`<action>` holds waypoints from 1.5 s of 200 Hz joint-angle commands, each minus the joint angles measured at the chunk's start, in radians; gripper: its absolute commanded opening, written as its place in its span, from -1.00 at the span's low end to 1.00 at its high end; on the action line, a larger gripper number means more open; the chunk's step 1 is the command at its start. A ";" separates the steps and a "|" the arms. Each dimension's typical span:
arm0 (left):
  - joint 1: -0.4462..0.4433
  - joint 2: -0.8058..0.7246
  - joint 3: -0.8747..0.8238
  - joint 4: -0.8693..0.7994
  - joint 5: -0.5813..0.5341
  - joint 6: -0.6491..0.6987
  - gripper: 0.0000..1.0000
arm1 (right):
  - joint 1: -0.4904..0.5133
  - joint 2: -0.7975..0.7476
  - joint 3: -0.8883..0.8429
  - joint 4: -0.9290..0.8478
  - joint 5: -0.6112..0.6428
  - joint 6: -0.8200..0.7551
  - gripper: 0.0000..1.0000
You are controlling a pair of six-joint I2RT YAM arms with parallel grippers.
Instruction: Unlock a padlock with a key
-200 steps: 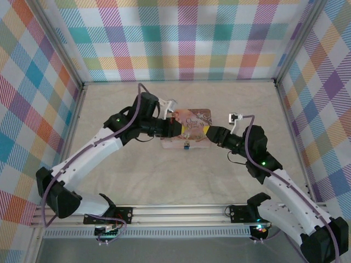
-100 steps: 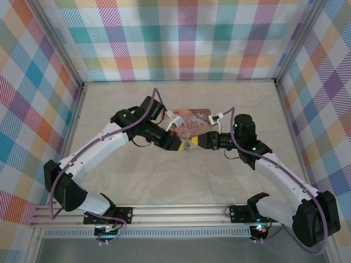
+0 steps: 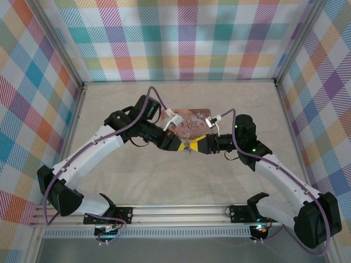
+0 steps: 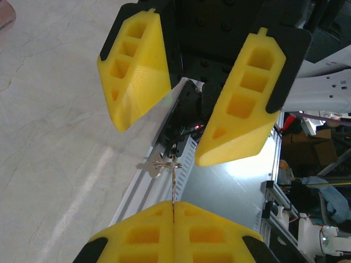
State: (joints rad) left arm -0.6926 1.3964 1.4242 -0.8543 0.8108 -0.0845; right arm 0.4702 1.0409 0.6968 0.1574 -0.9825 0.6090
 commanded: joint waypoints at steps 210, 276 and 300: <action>-0.030 -0.042 0.022 0.048 0.026 0.018 -1.00 | 0.050 -0.020 0.064 -0.033 -0.103 -0.109 -1.00; 0.028 -0.140 -0.049 0.228 -0.053 -0.142 0.10 | 0.050 -0.092 0.020 -0.041 0.077 -0.144 -1.00; 0.050 -0.164 -0.069 0.255 -0.096 -0.183 0.13 | 0.050 -0.103 0.014 -0.060 0.130 -0.158 -1.00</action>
State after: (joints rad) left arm -0.6682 1.2705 1.3808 -0.6811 0.7654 -0.1978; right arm 0.5121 0.9562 0.7296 0.0963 -0.9268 0.4980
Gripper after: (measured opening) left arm 0.556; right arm 0.051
